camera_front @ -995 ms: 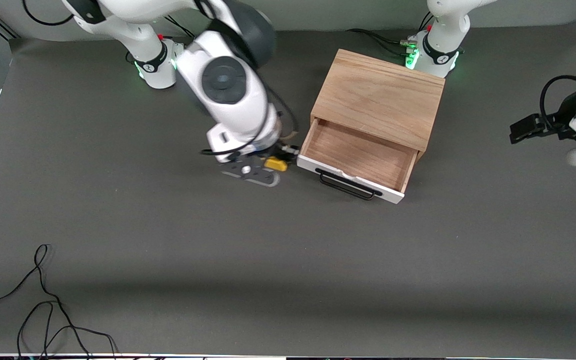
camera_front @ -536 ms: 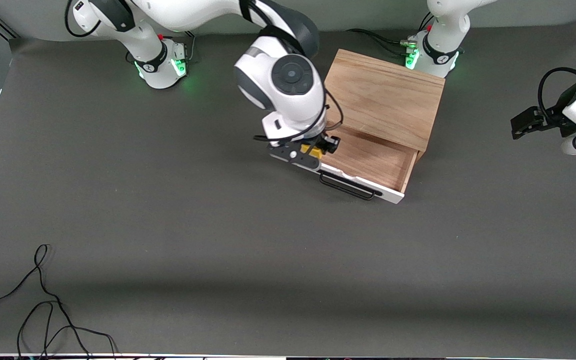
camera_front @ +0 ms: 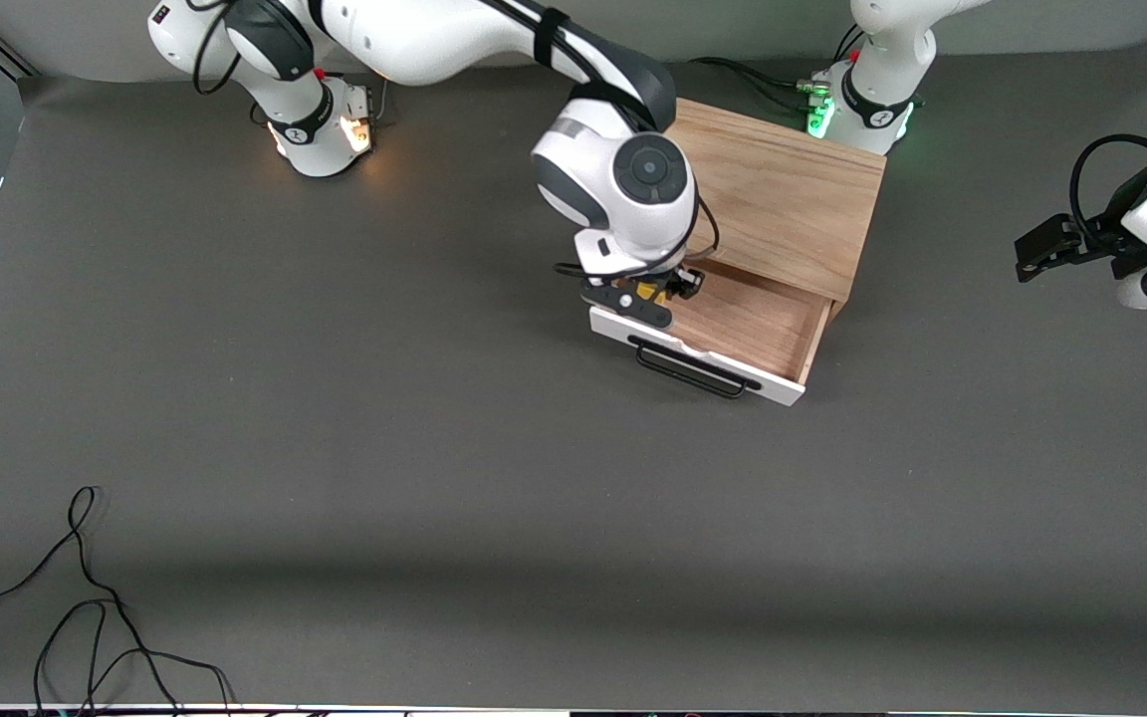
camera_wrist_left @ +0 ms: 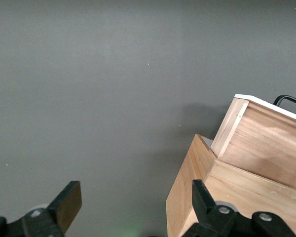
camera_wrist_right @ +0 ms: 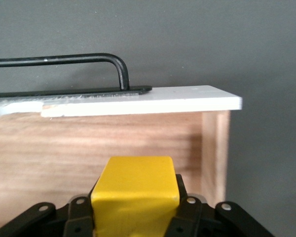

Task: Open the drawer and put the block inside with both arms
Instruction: 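Move the held yellow cube over the open drawer with the right gripper, then lower the cube into the drawer and open the right gripper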

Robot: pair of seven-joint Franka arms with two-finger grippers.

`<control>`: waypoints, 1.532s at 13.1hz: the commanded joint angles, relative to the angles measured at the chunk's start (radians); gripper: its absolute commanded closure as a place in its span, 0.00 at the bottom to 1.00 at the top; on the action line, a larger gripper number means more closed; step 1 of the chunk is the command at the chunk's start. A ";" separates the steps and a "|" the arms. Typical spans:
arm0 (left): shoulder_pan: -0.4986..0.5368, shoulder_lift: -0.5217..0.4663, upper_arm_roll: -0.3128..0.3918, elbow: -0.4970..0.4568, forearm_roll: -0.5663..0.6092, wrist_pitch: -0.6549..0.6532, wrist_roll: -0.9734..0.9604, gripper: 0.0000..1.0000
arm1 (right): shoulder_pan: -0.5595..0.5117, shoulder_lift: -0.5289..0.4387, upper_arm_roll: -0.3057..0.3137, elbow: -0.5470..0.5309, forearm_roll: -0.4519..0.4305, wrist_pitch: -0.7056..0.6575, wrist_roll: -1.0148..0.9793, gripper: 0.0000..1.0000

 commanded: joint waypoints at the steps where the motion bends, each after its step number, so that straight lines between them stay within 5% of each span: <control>1: -0.072 -0.008 0.066 0.004 -0.017 0.013 0.024 0.00 | 0.016 0.065 -0.012 0.047 -0.036 0.039 0.040 1.00; 4: -0.386 0.000 0.357 0.007 -0.011 0.018 0.024 0.00 | 0.015 0.078 -0.013 0.047 -0.049 0.048 0.037 1.00; 6: -0.412 0.000 0.381 0.007 -0.010 0.018 0.024 0.00 | 0.013 0.078 -0.013 0.047 -0.049 0.048 0.036 1.00; 7: -0.410 0.000 0.381 0.009 -0.011 0.018 0.024 0.00 | 0.010 0.078 -0.013 0.047 -0.049 0.048 0.036 0.88; 8: -0.409 -0.002 0.381 0.009 -0.011 0.018 0.029 0.00 | 0.010 0.076 -0.013 0.047 -0.049 0.048 0.036 0.34; 9: -0.415 -0.002 0.384 0.009 -0.011 0.018 0.030 0.00 | 0.012 0.076 -0.013 0.048 -0.049 0.048 0.036 0.02; 14: -0.425 0.000 0.386 0.009 -0.008 0.018 0.030 0.00 | 0.004 0.055 -0.013 0.050 -0.049 0.030 0.029 0.01; 20: -0.441 -0.002 0.410 0.009 -0.008 0.018 0.030 0.00 | -0.019 -0.128 -0.019 0.054 -0.047 -0.173 0.011 0.01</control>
